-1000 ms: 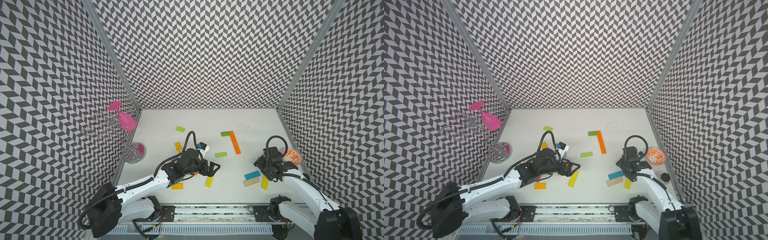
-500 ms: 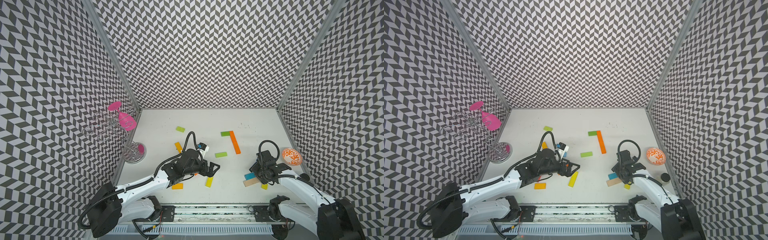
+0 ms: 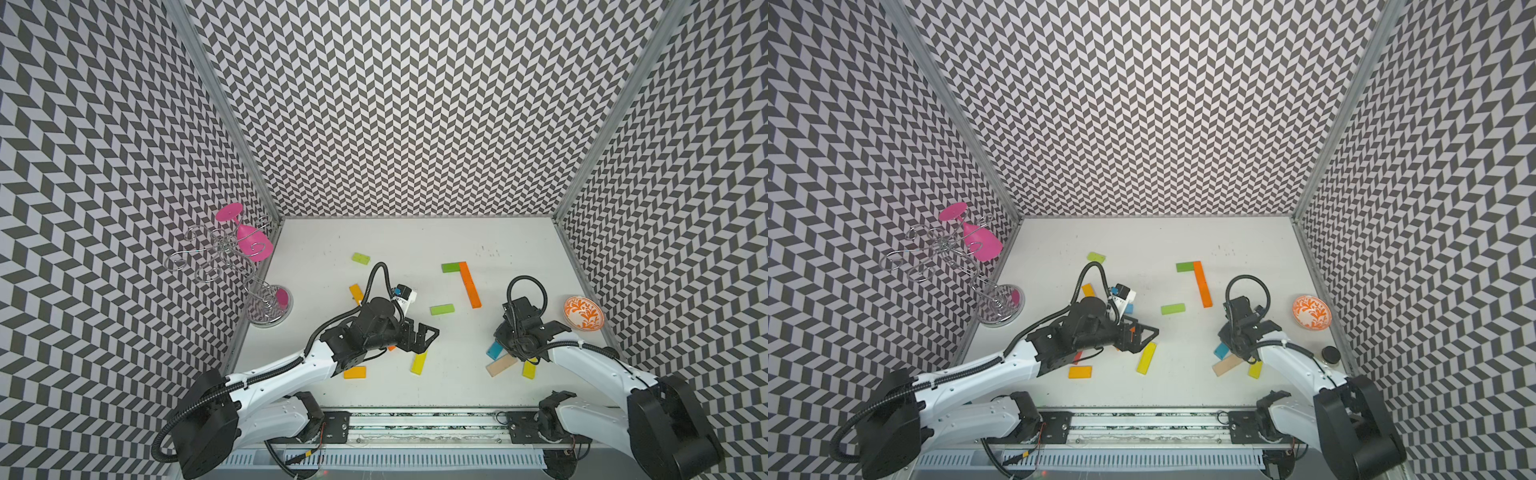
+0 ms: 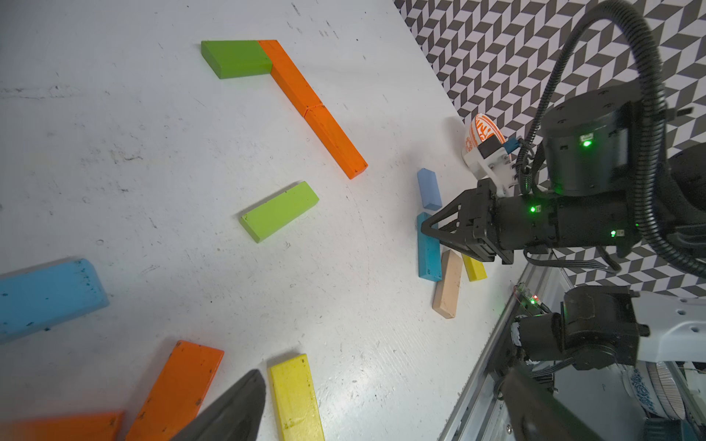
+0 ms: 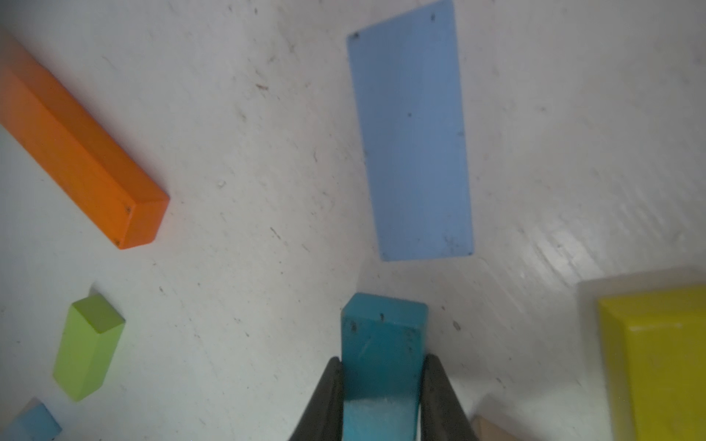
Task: Assemble a giraffe with building blocks
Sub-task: Pick up the building block from the center of the board.
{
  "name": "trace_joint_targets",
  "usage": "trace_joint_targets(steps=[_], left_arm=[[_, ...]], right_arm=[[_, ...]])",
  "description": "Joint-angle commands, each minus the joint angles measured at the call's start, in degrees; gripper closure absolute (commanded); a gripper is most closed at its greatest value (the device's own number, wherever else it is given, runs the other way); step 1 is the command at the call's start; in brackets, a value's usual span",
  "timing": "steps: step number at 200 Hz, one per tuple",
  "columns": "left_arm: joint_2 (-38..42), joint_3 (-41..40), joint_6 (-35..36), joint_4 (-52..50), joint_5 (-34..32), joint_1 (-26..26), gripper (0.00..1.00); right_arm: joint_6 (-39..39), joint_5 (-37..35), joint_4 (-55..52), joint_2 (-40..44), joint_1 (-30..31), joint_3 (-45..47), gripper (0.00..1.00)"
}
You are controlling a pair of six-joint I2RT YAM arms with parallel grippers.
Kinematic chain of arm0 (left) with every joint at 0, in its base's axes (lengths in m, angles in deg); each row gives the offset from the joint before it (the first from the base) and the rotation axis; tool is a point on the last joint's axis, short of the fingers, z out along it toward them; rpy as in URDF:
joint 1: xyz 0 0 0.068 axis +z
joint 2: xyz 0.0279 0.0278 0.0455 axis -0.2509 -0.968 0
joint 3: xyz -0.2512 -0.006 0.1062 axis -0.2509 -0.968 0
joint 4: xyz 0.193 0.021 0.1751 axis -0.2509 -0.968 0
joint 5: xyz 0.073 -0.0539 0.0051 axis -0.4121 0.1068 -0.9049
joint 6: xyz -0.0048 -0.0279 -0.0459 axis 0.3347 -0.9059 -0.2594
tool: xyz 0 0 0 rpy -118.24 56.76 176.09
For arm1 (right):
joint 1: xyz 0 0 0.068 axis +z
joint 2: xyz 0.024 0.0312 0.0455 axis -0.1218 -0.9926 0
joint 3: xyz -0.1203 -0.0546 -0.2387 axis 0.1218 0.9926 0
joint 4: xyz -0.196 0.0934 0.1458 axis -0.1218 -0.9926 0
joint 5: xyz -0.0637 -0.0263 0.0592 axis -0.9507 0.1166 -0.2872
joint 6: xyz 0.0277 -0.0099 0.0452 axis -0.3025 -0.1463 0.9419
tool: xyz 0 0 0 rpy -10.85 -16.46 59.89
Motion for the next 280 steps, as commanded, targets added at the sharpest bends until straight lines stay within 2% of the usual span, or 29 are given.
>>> trace_joint_targets(steps=[1,32,78,110,131,151,188,217,280], left_arm=[[0.97,-0.18,0.63,-0.05,-0.35,0.69,0.02],[0.88,-0.46,0.37,0.13,-0.29,0.78,0.02],[0.97,-0.49,0.22,0.11,-0.49,0.78,0.02],[0.97,-0.52,0.28,-0.06,-0.57,0.87,0.02],[0.81,-0.39,0.13,0.03,-0.61,0.87,0.02],[0.71,-0.28,0.13,-0.02,-0.59,0.86,0.02],[0.62,-0.19,0.16,0.09,-0.61,0.84,0.02],[0.32,-0.07,0.25,0.25,-0.58,0.86,0.02],[-0.17,0.85,0.68,0.1,-0.88,0.94,0.02]], right_arm=[[-2.75,-0.58,1.57,-3.26,1.57,-1.56,0.82],[-5.19,-1.52,0.37,-7.6,4.15,-3.6,0.73],[-7.05,-2.4,0.58,-11.44,6.49,-3.64,0.72],[-8.71,-3.79,-0.63,-13.07,7.97,-4.98,0.56],[-9.5,-4.83,-1.76,-13.16,8.57,-6.15,0.52],[-10.34,-5.52,-2.78,-13.4,8.88,-7.24,0.56],[-12.43,-6.59,-4.27,-14.58,9.24,-8.37,0.73],[-15.25,-6.85,-5.27,-15.32,10.07,-10.27,0.81],[-33.88,-8.87,-5.97,-14.4,10.47,-17.51,0.86]])
